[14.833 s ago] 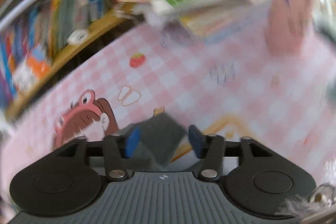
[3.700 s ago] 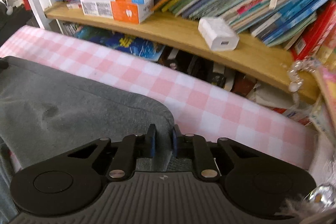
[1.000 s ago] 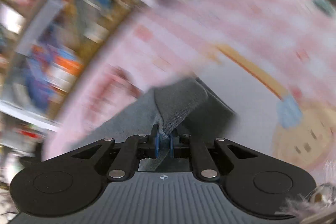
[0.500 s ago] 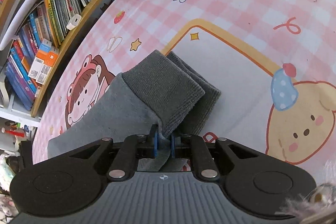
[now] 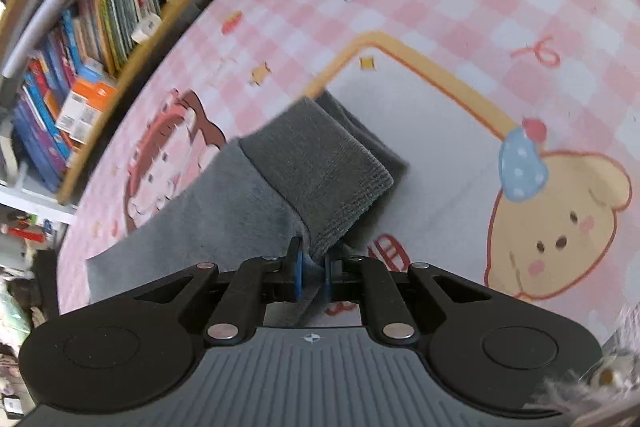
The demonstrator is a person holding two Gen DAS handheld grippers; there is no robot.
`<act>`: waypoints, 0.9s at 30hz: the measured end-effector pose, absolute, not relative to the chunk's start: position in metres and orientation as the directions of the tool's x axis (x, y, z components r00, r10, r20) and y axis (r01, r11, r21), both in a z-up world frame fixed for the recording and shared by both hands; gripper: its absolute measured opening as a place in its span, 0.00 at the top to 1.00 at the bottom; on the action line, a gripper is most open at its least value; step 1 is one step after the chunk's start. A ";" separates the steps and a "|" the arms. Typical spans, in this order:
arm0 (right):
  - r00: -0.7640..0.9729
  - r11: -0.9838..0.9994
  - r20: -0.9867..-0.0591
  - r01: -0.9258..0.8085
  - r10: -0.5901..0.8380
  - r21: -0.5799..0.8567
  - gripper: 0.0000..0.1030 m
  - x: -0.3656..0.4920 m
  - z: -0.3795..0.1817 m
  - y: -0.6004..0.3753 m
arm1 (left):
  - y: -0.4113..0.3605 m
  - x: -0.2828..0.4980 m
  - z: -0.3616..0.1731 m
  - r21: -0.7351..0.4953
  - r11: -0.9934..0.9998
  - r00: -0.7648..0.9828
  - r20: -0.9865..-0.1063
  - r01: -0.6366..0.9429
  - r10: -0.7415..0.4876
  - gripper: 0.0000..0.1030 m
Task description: Fold clothes
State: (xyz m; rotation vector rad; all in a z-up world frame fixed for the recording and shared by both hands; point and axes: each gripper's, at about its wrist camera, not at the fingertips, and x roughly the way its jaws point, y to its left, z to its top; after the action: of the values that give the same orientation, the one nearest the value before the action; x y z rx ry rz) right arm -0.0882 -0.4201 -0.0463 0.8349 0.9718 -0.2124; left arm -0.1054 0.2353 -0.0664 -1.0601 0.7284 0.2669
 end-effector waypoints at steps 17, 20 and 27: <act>0.600 0.744 -0.792 0.477 0.113 0.467 0.88 -0.087 -0.034 -0.414 | 0.229 -0.100 -0.052 -0.655 0.574 0.727 -0.671 -0.491 -0.144 0.87; 0.593 0.722 -0.800 0.515 0.088 0.461 0.68 -0.093 -0.034 -0.419 | 0.228 -0.105 -0.042 -0.602 0.623 0.716 -0.692 -0.499 -0.094 0.70; 0.548 0.672 -0.831 0.581 0.095 0.460 0.61 -0.091 -0.044 -0.421 | 0.227 -0.096 -0.053 -0.578 0.596 0.672 -0.735 -0.558 -0.084 0.56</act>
State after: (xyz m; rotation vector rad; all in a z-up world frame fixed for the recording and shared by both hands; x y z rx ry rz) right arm -0.0910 -0.4215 -0.0441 0.8059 0.9673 -0.3279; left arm -0.0961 0.2269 -0.0534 -0.9085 0.8067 0.3125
